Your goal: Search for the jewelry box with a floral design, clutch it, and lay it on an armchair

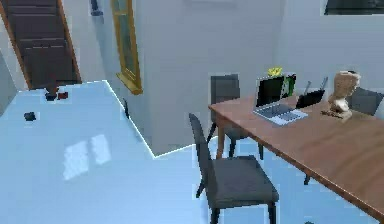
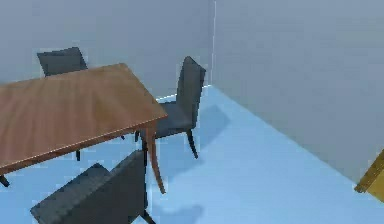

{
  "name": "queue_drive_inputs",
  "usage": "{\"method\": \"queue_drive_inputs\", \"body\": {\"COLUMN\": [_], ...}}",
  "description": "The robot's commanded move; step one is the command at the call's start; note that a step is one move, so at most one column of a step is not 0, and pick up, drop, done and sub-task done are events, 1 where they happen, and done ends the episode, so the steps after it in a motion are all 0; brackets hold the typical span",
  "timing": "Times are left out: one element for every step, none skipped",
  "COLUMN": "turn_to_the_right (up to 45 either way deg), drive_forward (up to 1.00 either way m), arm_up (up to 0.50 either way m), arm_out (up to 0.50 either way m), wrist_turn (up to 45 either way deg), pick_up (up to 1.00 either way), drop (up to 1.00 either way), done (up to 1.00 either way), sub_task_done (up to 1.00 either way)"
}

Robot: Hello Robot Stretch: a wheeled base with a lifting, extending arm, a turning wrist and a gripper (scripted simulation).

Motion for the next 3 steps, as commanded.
{"method": "queue_drive_inputs", "body": {"turn_to_the_right": [-45.0, -45.0, -24.0], "drive_forward": [0.0, 0.0, 0.0], "arm_up": [0.0, 0.0, 0.0], "arm_out": [0.0, 0.0, 0.0], "wrist_turn": [0.0, 0.0, 0.0], "pick_up": [0.0, 0.0, 0.0], "drop": [0.0, 0.0, 0.0], "done": [0.0, 0.0, 0.0], "sub_task_done": [0.0, 0.0, 0.0]}}
